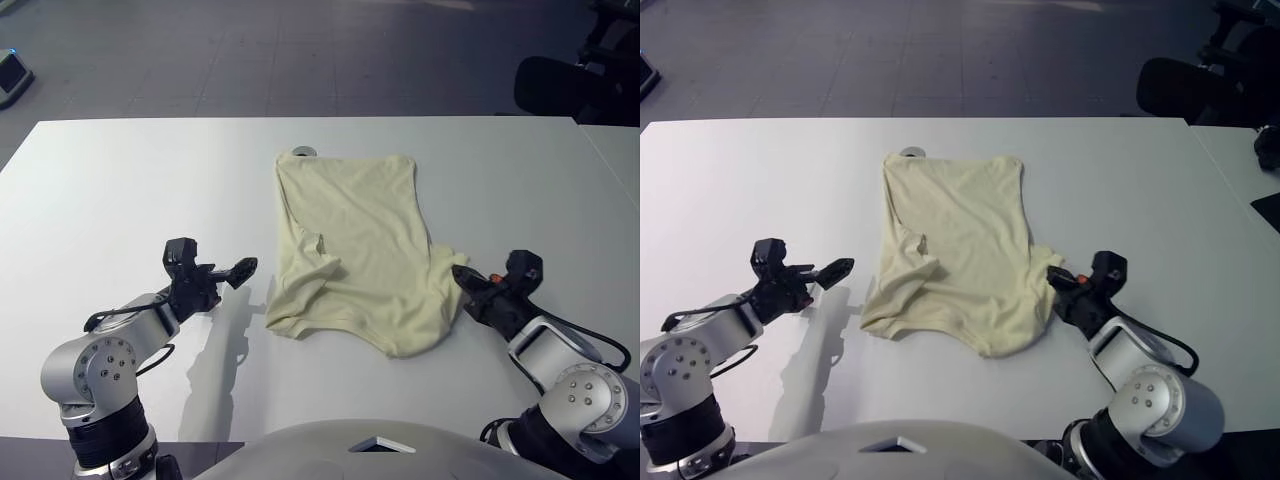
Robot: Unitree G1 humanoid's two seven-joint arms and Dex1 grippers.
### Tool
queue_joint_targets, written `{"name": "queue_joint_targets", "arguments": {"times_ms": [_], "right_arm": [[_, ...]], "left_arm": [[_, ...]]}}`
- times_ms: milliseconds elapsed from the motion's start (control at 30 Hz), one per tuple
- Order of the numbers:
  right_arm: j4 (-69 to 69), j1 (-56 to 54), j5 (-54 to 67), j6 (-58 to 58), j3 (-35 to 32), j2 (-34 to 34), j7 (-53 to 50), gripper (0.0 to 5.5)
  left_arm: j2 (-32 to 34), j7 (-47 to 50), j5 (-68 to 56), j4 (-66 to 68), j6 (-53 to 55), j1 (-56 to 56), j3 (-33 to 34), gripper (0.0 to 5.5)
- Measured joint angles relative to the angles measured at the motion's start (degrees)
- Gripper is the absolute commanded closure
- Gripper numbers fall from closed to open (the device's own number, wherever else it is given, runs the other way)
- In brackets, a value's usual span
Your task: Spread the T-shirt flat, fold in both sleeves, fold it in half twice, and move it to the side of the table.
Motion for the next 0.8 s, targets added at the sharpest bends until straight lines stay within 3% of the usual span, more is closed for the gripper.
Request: {"name": "queue_joint_targets", "arguments": {"times_ms": [200, 433, 800], "right_arm": [[-0.64, 0.17, 0.44, -0.12, 11.23, -0.61, -2.33, 5.46], [8.24, -0.85, -1.82, -6.5, 21.8, -0.86, -6.79, 5.46], [12.56, -1.59, -0.1, -11.58, 28.53, -0.91, -10.23, 5.46]], "left_arm": [[-0.13, 0.14, 0.0, 0.03, 0.0, 0.07, -1.11, 0.1], [-0.05, 0.05, -0.03, 0.53, 0.04, -1.05, -2.19, 0.1], [-0.12, 0.12, -0.02, 1.08, 0.06, -2.05, -3.74, 0.1]]}}
